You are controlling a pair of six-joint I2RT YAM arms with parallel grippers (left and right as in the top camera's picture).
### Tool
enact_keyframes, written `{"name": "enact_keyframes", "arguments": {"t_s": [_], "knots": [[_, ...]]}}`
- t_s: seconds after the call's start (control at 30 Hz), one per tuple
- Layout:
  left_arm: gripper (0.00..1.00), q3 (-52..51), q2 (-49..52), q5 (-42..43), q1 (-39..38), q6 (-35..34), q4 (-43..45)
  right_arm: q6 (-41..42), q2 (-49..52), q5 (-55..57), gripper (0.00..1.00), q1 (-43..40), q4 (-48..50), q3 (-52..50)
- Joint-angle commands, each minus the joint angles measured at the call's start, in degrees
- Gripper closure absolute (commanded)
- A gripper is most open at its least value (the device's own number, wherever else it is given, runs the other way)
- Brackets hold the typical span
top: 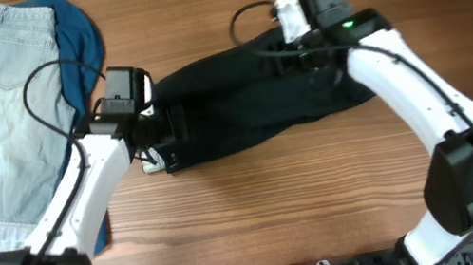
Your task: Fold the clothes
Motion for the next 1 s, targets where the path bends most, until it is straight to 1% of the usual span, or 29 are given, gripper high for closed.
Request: {"name": "enact_keyframes", "arguments": {"t_s": [0.0, 0.03, 0.1, 0.2, 0.27, 0.3, 0.33, 0.4, 0.57, 0.67, 0.73, 0.77, 0.83, 0.9, 0.97], "knots": [[0.0, -0.1, -1.9, 0.5, 0.5, -0.8, 0.9, -1.2, 4.7, 1.6, 0.48, 3.3, 0.5, 0.0], [0.0, 0.0, -2.4, 0.2, 0.8, -2.1, 0.9, -1.1, 6.0, 1.5, 0.57, 3.8, 0.5, 0.0], [0.0, 0.5, -4.1, 0.3, 2.6, -5.4, 0.9, -1.2, 8.5, 1.5, 0.66, 4.5, 0.6, 0.0], [0.0, 0.6, -7.6, 0.3, 7.2, -10.2, 1.7, -1.2, 11.1, 1.6, 0.67, 4.7, 1.7, 0.0], [0.0, 0.6, -9.1, 0.5, 9.4, -11.3, 1.9, -1.1, 12.3, 1.5, 0.67, 4.7, 3.4, 0.0], [0.0, 0.6, -10.0, 0.5, 10.8, -11.3, 2.2, -0.9, 13.2, 1.5, 0.67, 4.7, 4.9, 0.0], [0.0, 0.6, -10.6, 0.5, 11.9, -11.3, 2.6, -0.7, 13.9, 1.6, 0.62, 4.7, 6.0, 0.0], [0.0, 0.6, -11.4, 0.5, 13.6, -11.3, 3.0, -0.7, 15.9, 1.6, 0.59, 4.7, 8.0, 0.0], [0.0, 0.6, -11.6, 0.6, 15.0, -11.3, 3.0, 0.2, 19.9, 1.6, 0.57, 4.7, 15.5, 0.1], [0.0, 0.6, -11.6, 0.5, 15.0, -10.7, 3.0, 0.2, 20.1, 1.6, 0.54, 4.7, 23.3, 0.3], [0.0, 0.6, -11.5, 0.4, 15.0, -10.6, 3.4, 0.6, 20.1, 2.1, 0.5, 4.5, 29.4, 1.1], [0.0, 0.6, -11.5, 0.4, 15.0, -10.6, 3.4, 2.1, 20.1, 2.6, 0.47, 4.4, 32.3, 1.7], [0.0, 0.6, -11.5, 0.4, 15.0, -10.6, 3.6, 3.6, 20.1, 3.3, 0.44, 4.0, 36.2, 3.1], [0.0, 0.6, -11.5, 0.4, 15.0, -10.6, 3.6, 4.7, 20.1, 3.3, 0.43, 3.3, 37.9, 5.1], [0.0, 0.6, -11.5, 0.4, 15.0, -10.6, 3.6, 4.6, 20.1, 3.3, 0.4, 2.7, 36.9, 6.7]]}}
